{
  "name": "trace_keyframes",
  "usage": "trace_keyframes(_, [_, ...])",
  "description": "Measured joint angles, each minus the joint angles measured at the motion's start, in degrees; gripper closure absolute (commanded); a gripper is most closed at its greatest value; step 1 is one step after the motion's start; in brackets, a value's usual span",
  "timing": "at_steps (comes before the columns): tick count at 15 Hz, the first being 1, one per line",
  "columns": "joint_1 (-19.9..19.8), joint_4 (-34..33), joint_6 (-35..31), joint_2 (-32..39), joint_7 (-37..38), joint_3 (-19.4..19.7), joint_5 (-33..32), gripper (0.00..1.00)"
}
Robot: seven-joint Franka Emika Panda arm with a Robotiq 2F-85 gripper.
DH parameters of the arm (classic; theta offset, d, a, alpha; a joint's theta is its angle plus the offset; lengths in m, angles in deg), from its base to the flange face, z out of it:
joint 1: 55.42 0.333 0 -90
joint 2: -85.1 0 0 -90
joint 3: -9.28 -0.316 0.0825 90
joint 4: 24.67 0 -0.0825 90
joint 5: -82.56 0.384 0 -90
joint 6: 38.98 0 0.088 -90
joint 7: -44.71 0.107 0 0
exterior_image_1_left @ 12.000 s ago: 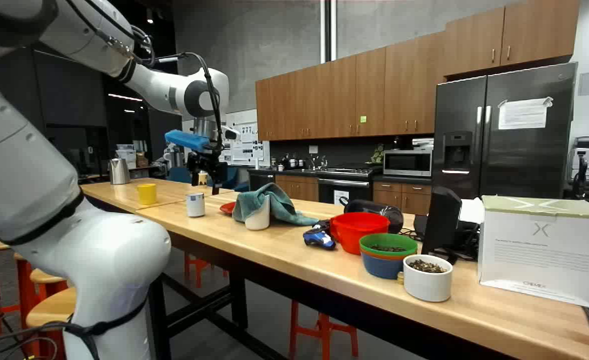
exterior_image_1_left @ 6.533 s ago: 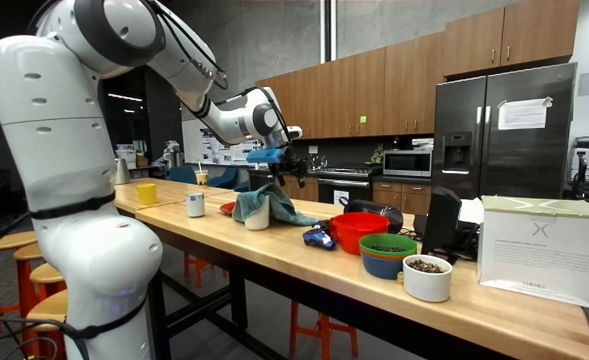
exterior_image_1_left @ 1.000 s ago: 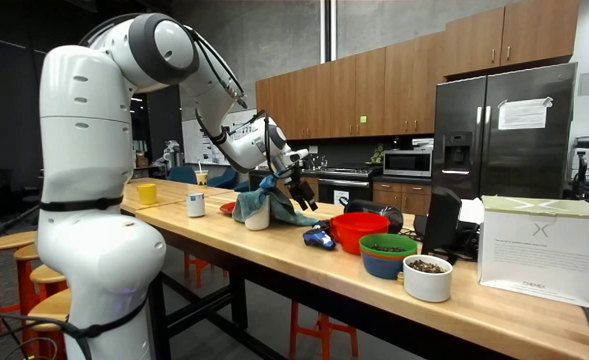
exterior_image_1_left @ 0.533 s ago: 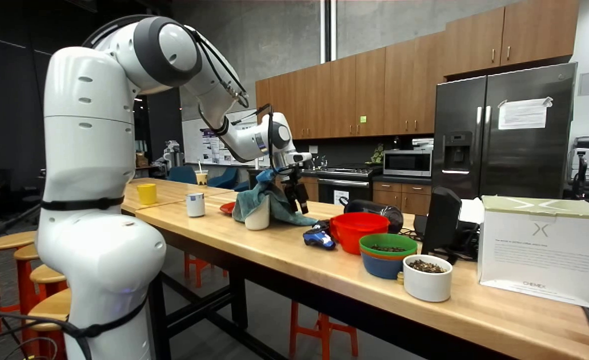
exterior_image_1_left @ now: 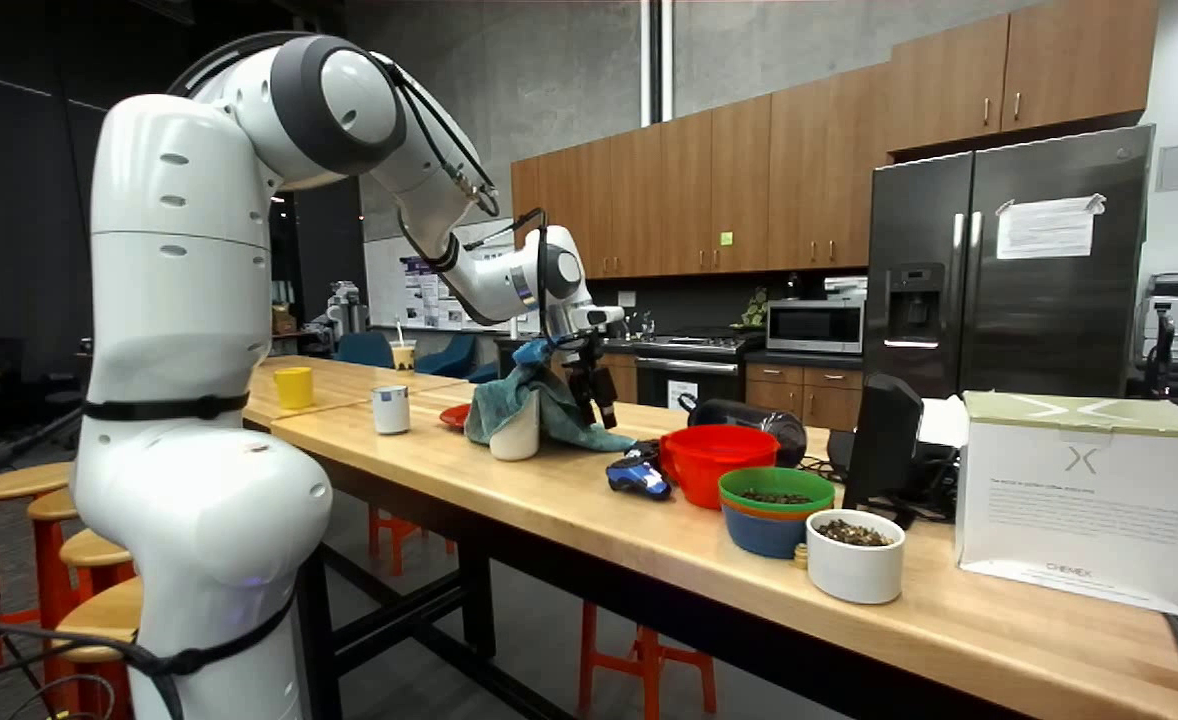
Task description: Put the blue towel on the plate
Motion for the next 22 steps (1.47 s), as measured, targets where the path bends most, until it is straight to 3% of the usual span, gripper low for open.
trace_keyframes(22, [0.2,1.3,-0.4,2.9,0.1,0.2,0.3,0.0])
